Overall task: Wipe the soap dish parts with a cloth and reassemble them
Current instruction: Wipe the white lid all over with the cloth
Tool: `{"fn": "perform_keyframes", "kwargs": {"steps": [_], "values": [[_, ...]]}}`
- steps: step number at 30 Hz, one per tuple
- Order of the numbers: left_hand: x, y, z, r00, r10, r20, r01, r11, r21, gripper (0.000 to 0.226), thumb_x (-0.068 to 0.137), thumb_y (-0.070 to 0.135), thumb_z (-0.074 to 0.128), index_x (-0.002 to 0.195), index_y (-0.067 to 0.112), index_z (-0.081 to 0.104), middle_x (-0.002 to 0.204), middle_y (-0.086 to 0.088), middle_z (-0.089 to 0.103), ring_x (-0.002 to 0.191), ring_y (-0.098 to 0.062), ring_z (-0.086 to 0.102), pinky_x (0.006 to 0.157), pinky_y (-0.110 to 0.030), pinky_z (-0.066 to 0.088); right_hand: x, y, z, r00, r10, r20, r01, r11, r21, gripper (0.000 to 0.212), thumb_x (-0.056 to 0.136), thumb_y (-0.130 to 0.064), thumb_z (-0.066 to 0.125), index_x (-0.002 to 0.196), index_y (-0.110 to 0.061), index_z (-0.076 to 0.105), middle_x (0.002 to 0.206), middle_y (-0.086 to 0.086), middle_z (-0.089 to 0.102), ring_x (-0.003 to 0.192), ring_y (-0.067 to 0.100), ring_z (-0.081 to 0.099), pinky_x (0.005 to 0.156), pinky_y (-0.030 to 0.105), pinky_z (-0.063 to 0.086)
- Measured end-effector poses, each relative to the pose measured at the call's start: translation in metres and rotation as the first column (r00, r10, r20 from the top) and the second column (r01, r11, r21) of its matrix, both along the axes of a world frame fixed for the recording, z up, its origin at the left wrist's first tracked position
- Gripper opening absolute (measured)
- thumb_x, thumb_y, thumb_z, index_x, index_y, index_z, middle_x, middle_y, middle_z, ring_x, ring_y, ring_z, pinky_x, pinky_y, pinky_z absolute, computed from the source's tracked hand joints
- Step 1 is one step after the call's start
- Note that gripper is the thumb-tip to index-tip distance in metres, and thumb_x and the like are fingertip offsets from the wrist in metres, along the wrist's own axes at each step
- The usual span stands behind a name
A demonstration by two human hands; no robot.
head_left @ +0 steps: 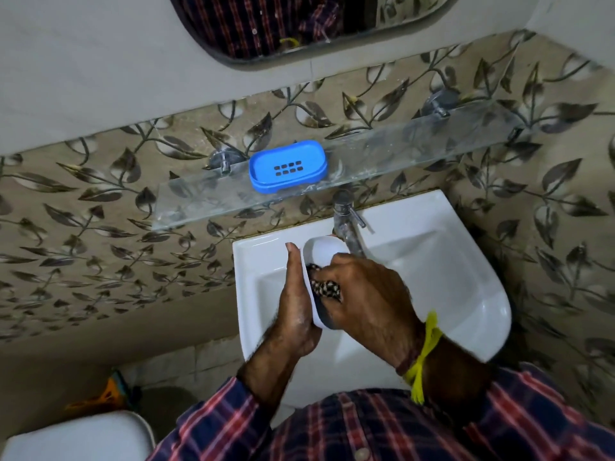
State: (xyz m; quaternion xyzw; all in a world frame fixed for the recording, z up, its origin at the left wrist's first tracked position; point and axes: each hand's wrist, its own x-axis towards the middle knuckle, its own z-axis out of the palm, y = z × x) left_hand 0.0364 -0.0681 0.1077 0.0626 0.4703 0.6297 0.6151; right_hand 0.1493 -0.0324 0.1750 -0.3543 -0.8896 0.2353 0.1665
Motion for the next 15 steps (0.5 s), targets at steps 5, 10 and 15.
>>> {"fn": "perform_keyframes", "kwargs": {"steps": [5,10,15], "values": [[0.003,0.000,0.001,1.000,0.021,0.000,-0.021,0.999,0.028,0.079,0.092,0.078,0.024,0.104,0.025,0.082,0.114,-0.007,0.077,0.107,-0.022,0.074,0.080,-0.034,0.061,-0.011,0.007,0.009,0.996,-0.040,-0.081,0.044,0.998,0.052,0.011,0.076,-0.026,0.066,0.083,-0.021,0.074,0.085,-0.002,0.069,0.081,0.021,0.064,0.066,0.030,0.050],[-0.012,-0.002,0.006,0.999,0.025,-0.034,-0.024,0.999,0.030,0.080,0.062,0.091,0.043,0.099,0.032,0.082,0.106,-0.007,0.079,0.095,-0.024,0.076,0.077,-0.038,0.060,-0.001,-0.005,-0.002,0.995,-0.007,0.096,0.005,1.000,0.021,0.011,0.079,-0.031,0.065,0.086,-0.025,0.073,0.087,-0.004,0.068,0.084,0.023,0.066,0.066,0.029,0.048],[-0.014,-0.002,0.005,1.000,0.025,-0.018,-0.025,1.000,0.007,0.084,0.056,0.094,0.045,0.089,0.027,0.084,0.098,-0.008,0.080,0.088,-0.024,0.078,0.069,-0.038,0.063,-0.011,-0.001,0.010,0.988,0.140,0.062,-0.132,0.985,-0.115,0.023,0.075,-0.035,0.056,0.080,-0.019,0.072,0.081,-0.001,0.064,0.079,0.023,0.063,0.063,0.033,0.048]]}}
